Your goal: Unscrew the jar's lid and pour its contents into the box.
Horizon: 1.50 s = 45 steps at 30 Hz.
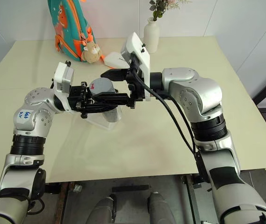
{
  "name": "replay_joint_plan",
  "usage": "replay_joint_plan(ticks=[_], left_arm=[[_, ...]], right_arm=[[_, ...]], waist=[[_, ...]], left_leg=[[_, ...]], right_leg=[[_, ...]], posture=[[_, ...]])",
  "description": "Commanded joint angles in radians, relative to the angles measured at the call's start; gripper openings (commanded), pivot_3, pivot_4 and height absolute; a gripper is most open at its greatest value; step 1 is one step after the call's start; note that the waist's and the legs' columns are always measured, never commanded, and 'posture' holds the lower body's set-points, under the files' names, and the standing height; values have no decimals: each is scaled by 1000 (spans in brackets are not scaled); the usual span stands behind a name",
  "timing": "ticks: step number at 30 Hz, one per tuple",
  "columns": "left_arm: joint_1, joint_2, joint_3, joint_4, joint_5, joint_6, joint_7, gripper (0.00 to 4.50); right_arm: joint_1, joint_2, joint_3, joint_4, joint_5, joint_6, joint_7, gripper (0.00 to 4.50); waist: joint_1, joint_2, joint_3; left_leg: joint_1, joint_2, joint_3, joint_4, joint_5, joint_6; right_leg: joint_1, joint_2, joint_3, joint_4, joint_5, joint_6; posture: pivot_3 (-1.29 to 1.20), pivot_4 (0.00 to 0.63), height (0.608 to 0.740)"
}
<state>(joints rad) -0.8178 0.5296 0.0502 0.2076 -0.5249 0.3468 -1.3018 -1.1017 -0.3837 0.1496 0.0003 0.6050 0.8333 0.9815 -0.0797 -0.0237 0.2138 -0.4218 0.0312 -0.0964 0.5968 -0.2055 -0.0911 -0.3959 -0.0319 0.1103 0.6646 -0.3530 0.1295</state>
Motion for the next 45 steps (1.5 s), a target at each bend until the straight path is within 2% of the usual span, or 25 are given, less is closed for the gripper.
replay_joint_plan(ticks=[1, 2, 4, 9, 15, 18, 22, 27, 29, 32, 35, 39, 45], left_arm=[[1, 13, 19, -39, -18, -3, 2, 2134], [0, 13, 19, -38, -18, -3, 1, 2134], [-1, 13, 18, -36, -17, -4, 1, 2134], [-1, 15, 18, -35, -16, -4, 0, 2134], [4, 17, 20, -35, -12, -5, -1, 2134], [11, 21, 19, -40, -9, -9, -4, 2134], [21, 26, 19, -51, -13, -7, 0, 2134], [28, 43, 38, -53, -18, -6, 15, 2134], [29, 55, 50, -45, -17, -10, 25, 2134], [25, 71, 75, -26, -21, -10, 41, 2134], [14, 88, 111, 3, -50, 15, 45, 2134], [-5, 94, 129, 52, -44, 7, 45, 2134], [-39, 94, 140, 125, -33, -10, 53, 2134]], right_arm=[[-28, 6, -16, -16, 3, -8, 2, 4471], [-29, 8, -17, -16, 3, -8, 2, 4471], [-30, 14, -21, -19, 5, -11, 0, 4087], [-32, 33, -40, -30, 17, -4, -21, 2567], [-30, 88, -125, -44, 121, 91, -86, 2551], [-35, 142, -239, -49, 246, 166, -170, 2551], [-3, 120, -287, -101, 285, 180, -219, 2551], [168, -66, -259, -228, 90, -8, -221, 2551], [289, -150, -275, -243, -18, -105, -248, 2551], [453, -200, -318, -268, -124, -244, -292, 2551], [665, -196, -323, -302, -218, -383, -327, 2551], [823, -96, -367, -205, -275, -516, -437, 2551], [881, -45, -394, -50, -305, -628, -491, 2551]], waist=[[0, 0, 0], [0, 0, 0], [-1, 0, 0], [-1, 0, 0], [-1, 0, 0], [-1, 0, 0], [2, 0, 0], [19, 0, 0], [23, 0, 0], [26, 0, 0], [23, 0, 0], [19, 0, 0], [21, 0, 0]], left_leg=[[0, 0, 0, 0, 0, 0], [0, 0, 0, 0, 0, 0], [0, 0, 0, 0, 0, 0], [0, 0, 0, 0, 0, 0], [0, 0, 0, 0, 0, 0], [0, 0, 0, 0, 0, 0], [0, 0, 0, 0, 0, 0], [0, 0, 0, 0, 0, 0], [0, -1, 1, -1, 0, 0], [0, 0, 0, -1, 0, 0], [0, 0, 1, -1, 0, 0], [1, 0, 2, -1, 0, 0], [2, -1, 1, 0, 4, 0]], right_leg=[[0, 0, 0, 0, 0, 0], [0, 0, 0, 0, 0, 0], [0, 0, 0, 0, 0, 0], [0, 0, 0, 0, 0, 0], [0, 0, 0, 0, 0, 0], [0, 0, 0, 0, 0, 0], [0, 0, 0, 0, 0, 0], [0, 0, 0, -2, 0, 0], [0, 0, 1, -2, 0, 0], [0, 0, 0, -3, 0, 0], [0, 0, 1, -3, 0, 0], [1, 1, 2, -1, 0, 0], [3, 1, 2, -1, 3, 1]], posture=[[0, 150, 740], [0, 150, 740], [0, 150, 740], [0, 150, 740], [0, 150, 740], [0, 150, 740], [0, 150, 740], [0, 150, 740], [0, 150, 740], [0, 150, 740], [0, 150, 740], [0, 150, 740], [0, 150, 740]])
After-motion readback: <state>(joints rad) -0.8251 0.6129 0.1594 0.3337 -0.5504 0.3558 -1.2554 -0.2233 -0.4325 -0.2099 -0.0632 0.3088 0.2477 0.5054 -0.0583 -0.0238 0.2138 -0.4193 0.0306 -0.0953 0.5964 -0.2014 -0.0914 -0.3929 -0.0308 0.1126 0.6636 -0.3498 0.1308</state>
